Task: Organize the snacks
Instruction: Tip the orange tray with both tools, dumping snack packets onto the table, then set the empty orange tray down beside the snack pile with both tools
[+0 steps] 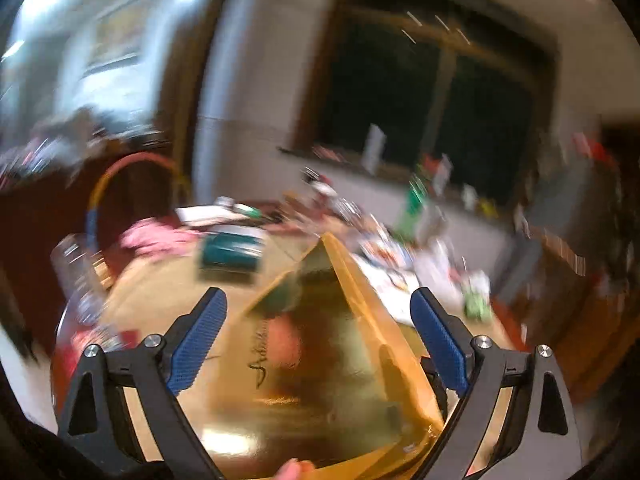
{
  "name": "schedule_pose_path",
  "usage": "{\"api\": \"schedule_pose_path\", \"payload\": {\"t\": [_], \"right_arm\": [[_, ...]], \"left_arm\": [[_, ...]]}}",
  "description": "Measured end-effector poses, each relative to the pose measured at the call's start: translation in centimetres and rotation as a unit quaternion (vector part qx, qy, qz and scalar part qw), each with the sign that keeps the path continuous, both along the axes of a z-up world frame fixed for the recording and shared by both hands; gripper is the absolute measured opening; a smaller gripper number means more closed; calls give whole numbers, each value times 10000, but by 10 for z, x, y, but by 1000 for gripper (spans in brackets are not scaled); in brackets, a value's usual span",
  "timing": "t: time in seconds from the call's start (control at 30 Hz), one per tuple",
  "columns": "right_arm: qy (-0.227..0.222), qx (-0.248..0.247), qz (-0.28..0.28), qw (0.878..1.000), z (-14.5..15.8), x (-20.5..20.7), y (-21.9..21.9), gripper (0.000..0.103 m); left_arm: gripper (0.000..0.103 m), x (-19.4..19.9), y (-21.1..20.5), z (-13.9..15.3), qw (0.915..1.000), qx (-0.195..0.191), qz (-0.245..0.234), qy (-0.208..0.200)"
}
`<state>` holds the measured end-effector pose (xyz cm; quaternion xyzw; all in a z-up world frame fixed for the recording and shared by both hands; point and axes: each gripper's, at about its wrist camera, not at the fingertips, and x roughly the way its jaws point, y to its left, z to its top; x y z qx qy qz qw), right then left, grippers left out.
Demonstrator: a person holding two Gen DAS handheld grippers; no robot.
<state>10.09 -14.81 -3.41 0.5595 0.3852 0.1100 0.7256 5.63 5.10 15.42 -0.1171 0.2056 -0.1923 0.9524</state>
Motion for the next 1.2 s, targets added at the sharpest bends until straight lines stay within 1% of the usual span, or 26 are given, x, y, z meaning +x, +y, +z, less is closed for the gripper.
{"api": "schedule_pose_path", "payload": {"t": [0.07,0.1,0.13,0.17,0.2,0.23,0.27,0.3,0.33,0.37,0.43,0.47,0.5,0.57,0.6,0.7,0.73,0.77,0.8,0.83,0.87,0.9,0.93,1.0,1.1,1.2], "right_arm": [[-63,-965,552,9938,19,11,50,81],[-183,-1478,811,9855,26,14,80,81],[-348,-1773,1026,9782,29,14,101,81],[-594,-2055,1296,9682,30,13,123,81],[-877,-2336,1696,9534,29,10,150,81],[-1006,-2513,1957,9426,27,9,164,81],[-1123,-2692,2215,9305,23,5,178,81],[-1262,-2824,2373,9209,20,0,194,81],[-1384,-2854,2414,9171,25,-2,194,81],[-1545,-2883,2460,9124,26,-6,200,81],[-1821,-2962,2628,9000,27,-11,207,81],[-1919,-2956,2678,8967,27,-12,207,81],[-1979,-2938,2657,8966,36,-9,198,81],[-2039,-2995,2558,8963,41,-21,174,81],[-2070,-3013,2519,8960,42,-27,166,81],[-2023,-3010,2416,9001,41,-61,131,81],[-1997,-2988,2287,9047,38,-77,110,81],[-1966,-3066,2151,9061,38,-87,100,81],[-1897,-3250,2015,9043,38,-97,86,81],[-1870,-3388,1993,9003,38,-104,79,81],[-1848,-3529,1990,8954,38,-109,71,81],[-1795,-3677,1941,8916,39,-115,63,81],[-1713,-3833,1806,8894,36,-123,52,81],[-1555,-4098,1601,8845,31,-133,37,81],[-1333,-4478,1362,8736,27,-148,18,81],[-1192,-4462,1193,8789,21,-162,-4,81]], "left_arm": [[93,5,50,-13,9974,-339,629,126],[93,2,81,-24,9929,-556,1039,182],[93,-6,121,-41,9824,-898,1614,272],[93,-9,140,-52,9747,-1065,1935,335],[93,-17,172,-70,9585,-1352,2467,458],[93,-20,190,-83,9483,-1511,2740,525],[93,-26,213,-100,9336,-1635,3127,617],[93,-27,226,-111,9236,-1682,3373,694],[93,-31,249,-130,9045,-1832,3754,855],[93,-32,262,-144,8936,-1975,3913,963],[93,-26,279,-168,8770,-2108,4132,1257],[93,-20,284,-182,8739,-2090,4134,1473],[93,-14,286,-190,8744,-2013,4097,1644],[93,-4,275,-195,8763,-1641,4075,1976],[93,-4,264,-192,8844,-1406,3920,2106],[93,-31,218,-173,9094,-792,3661,1809],[93,-44,187,-158,9275,-426,3351,1599],[93,-48,169,-149,9362,-234,3167,1506],[93,-59,137,-141,9478,137,2861,1398],[93,-62,116,-139,9524,407,2675,1403],[93,-68,87,-139,9570,820,2363,1471],[93,-67,72,-143,9588,1028,2154,1543],[93,-69,48,-145,9600,1336,1766,1711],[93,-70,16,-152,9589,1675,1239,1927],[93,-82,-12,-160,9575,1819,1063,1970],[93,-95,-28,-159,9544,2017,969,1975]]}}
